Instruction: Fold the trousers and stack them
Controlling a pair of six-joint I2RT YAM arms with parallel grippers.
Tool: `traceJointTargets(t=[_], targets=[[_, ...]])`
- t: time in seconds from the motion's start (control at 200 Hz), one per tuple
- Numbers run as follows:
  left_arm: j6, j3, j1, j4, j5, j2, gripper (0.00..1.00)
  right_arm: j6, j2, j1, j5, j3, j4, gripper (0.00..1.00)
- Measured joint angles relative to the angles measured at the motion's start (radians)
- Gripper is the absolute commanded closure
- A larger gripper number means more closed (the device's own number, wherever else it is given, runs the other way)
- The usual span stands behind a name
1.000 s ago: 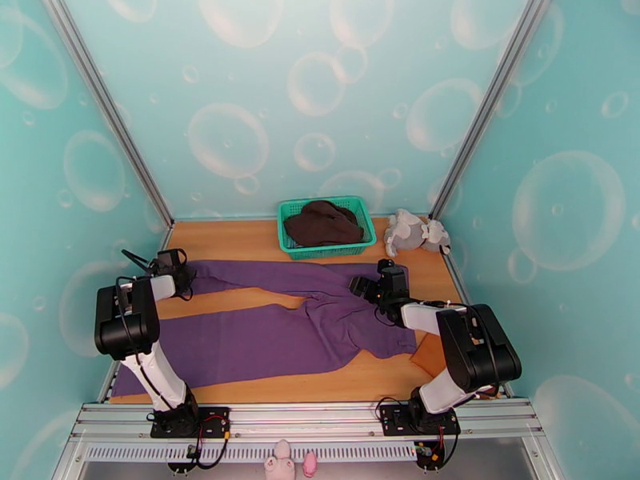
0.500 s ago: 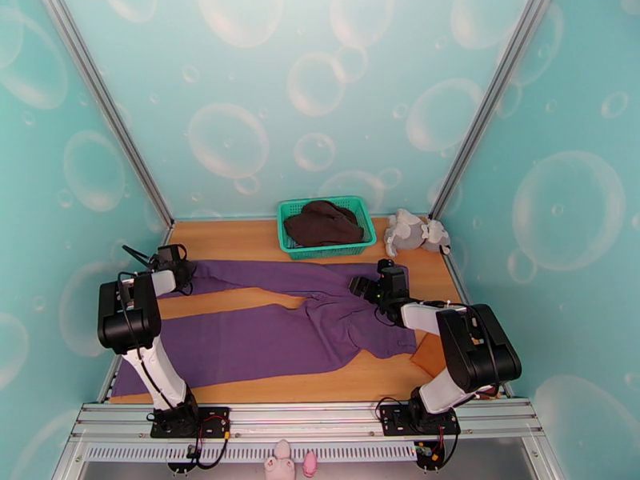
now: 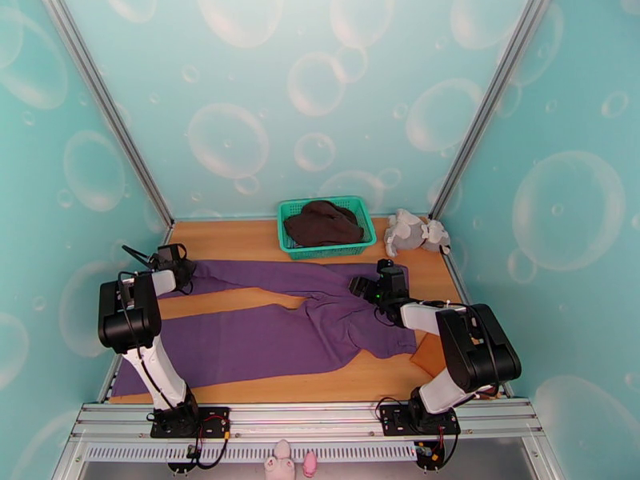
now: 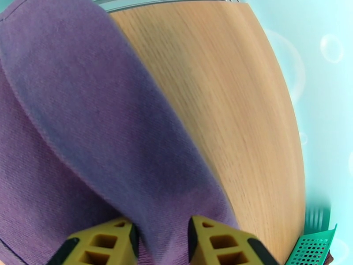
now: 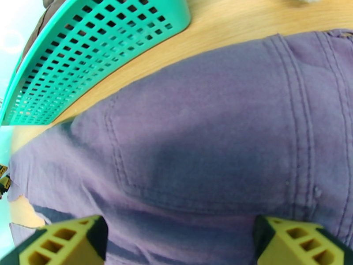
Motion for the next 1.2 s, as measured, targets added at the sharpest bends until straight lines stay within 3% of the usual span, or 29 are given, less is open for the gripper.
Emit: traceJointTargets(t=[0.305,0.505,0.83,1.08,1.2], targets=[[-0.006,-0.016,-0.006,0.016,0.003,0.0,0.71,-0.003,0.001,0.002,0.003,0.002,-0.003,0.08],[-0.011,-0.002,-0.006,0.008,0.007,0.019,1.0,-0.003,0.001,0.002,0.003,0.002,-0.003,0.09],[0.005,0.064,0.0,-0.044,0.023,0.022,1.0,-0.003,0.001,0.002,0.003,0.002,-0.003,0.09],[0.074,0.332,0.027,-0.171,0.092,0.0,1.0,-0.003,0.001,-0.001,-0.002,0.002,-0.001,0.09],[0.128,0.372,0.027,-0.196,0.137,-0.1,1.0,-0.002,0.001,-0.007,-0.016,0.002,0.003,0.09]])
